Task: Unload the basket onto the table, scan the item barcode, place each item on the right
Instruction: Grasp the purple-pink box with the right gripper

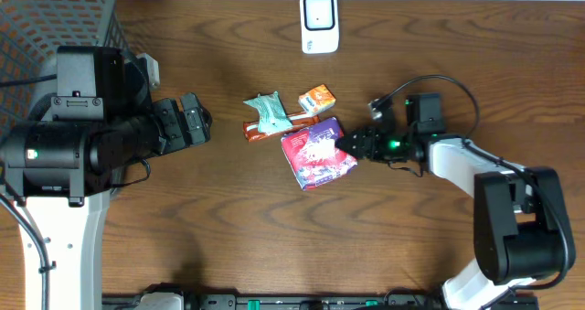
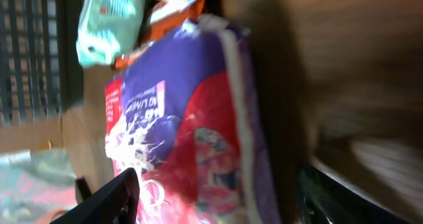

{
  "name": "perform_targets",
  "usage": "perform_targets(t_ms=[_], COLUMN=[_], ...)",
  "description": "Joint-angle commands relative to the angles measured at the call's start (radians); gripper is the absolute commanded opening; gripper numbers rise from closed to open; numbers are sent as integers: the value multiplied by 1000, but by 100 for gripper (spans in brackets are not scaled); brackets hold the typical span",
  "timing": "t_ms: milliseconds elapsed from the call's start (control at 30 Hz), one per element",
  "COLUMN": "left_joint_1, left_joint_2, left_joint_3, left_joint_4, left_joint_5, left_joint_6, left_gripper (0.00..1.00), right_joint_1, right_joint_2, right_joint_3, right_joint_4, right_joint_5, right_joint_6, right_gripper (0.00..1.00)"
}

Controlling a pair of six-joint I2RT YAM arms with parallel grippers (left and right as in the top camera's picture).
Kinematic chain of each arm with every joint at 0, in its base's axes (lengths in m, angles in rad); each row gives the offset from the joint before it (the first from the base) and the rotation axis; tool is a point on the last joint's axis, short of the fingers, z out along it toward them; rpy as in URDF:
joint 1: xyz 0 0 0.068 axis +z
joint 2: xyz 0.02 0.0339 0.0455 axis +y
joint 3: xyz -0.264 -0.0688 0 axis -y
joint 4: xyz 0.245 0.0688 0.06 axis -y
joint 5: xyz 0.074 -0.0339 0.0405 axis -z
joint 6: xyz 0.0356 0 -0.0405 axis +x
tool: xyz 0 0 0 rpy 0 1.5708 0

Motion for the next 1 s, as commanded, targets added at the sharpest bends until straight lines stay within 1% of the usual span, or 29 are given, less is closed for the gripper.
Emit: perform_targets(t_ms=[0, 33, 67, 133, 167, 233, 267, 367, 500, 600, 733, 800, 900, 933, 967], left_joint_1=[-3, -3, -3, -3, -3, -3, -3, -3, -3, -3, -3, -3, -3, -3, -3], left_joint_2=[3, 3, 3, 3, 3, 3, 3, 3, 3, 3, 3, 3, 3, 3, 3], left_joint_3=[16, 16, 16, 16, 16, 16, 16, 16, 16, 16, 16, 16, 16, 16, 16], left_joint_4=[0, -1, 0, -1, -1, 0, -1, -1, -1, -1, -1, -1, -1, -1, -1], left_joint_5=[4, 4, 4, 4, 4, 4, 4, 4, 4, 4, 4, 4, 4, 4, 4], left_joint_6=[10, 10, 10, 10, 10, 10, 10, 10, 10, 10, 10, 10, 10, 10, 10], left_gripper=[98, 98, 98, 98, 98, 98, 98, 98, 98, 98, 98, 98, 98, 98, 98], right_joint_1=[39, 47, 54, 68, 74, 84, 87, 88, 83, 81, 81, 81, 81, 81, 81], right_joint_2=[23, 25, 27, 29, 30, 30, 30, 28, 3, -51, -170, -246, -362, -407, -467], right_joint_3=[14, 14, 14, 14, 14, 14, 14, 14, 23, 31, 31, 31, 31, 31, 31], right_joint_4=[10, 10, 9, 5, 5, 10, 10, 20, 27, 26, 12, 11, -8, -26, -60], right_joint_5=[-18, -7, 11, 53, 60, 59, 59, 21, -17, -23, 6, 41, 153, 215, 322], right_joint_6=[-40, -40, -40, -39, -40, -49, -48, -42, 24, 57, 95, 122, 150, 156, 159], right_gripper=[70, 69, 63, 48, 37, 11, 1, 1, 1, 1, 1, 1, 1, 1, 1])
